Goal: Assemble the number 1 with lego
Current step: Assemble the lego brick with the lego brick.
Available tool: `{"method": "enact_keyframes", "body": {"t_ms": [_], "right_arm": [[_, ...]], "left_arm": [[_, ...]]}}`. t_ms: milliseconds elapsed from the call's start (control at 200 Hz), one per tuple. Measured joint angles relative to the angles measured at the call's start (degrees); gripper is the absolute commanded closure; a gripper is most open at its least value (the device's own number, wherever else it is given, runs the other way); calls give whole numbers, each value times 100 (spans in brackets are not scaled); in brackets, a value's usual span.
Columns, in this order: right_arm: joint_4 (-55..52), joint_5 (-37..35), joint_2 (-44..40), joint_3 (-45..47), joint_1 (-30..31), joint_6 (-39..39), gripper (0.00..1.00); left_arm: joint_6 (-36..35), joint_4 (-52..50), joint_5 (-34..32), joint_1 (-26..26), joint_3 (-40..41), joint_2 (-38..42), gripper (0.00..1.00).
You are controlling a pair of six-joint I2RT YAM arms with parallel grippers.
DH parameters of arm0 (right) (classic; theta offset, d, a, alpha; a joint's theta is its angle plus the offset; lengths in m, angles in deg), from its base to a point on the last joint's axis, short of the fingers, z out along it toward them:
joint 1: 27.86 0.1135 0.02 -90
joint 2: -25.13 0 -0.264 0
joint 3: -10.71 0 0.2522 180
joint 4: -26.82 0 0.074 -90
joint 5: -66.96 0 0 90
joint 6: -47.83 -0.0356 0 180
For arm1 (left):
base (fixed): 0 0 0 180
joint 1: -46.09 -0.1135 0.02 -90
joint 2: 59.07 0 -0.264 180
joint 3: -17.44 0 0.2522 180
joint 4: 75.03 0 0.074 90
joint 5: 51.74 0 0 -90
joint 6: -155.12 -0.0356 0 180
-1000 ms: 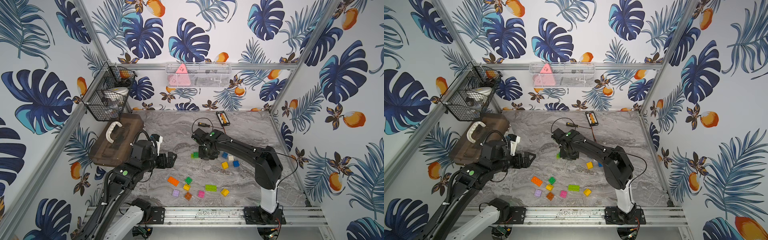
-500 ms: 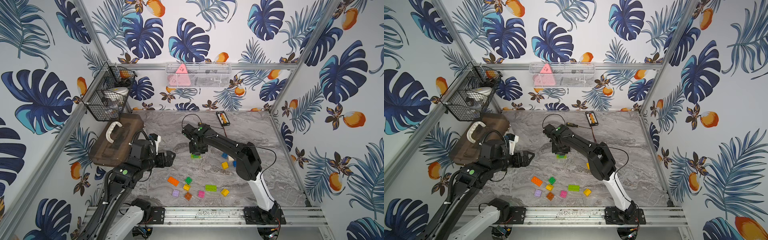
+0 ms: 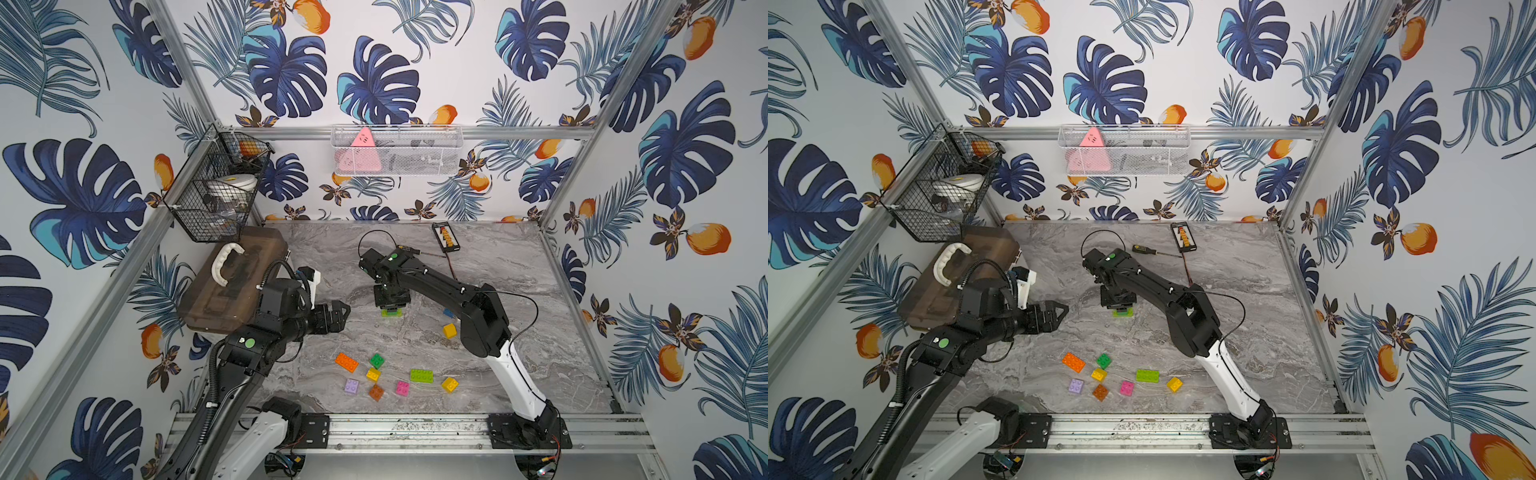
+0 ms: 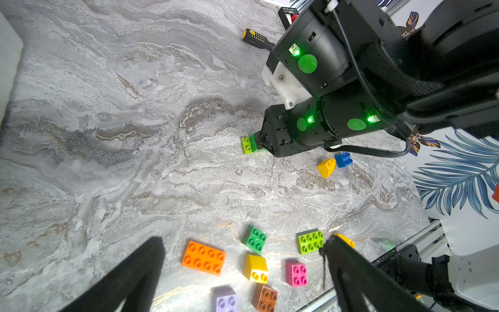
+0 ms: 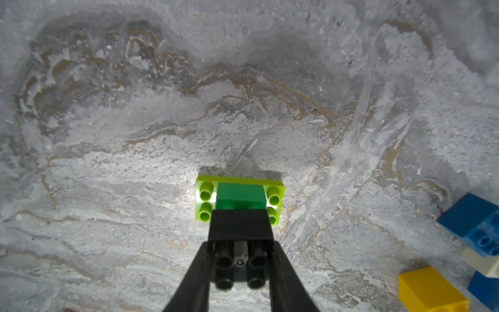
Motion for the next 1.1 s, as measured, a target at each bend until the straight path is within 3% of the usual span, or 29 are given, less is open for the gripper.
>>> {"method": "enact_keyframes", "body": {"t_ms": [1101], "right_arm": [[-122, 48, 136, -271, -144, -94, 88]], "left_arm": [[0, 0, -2, -46, 2, 74, 1]]}}
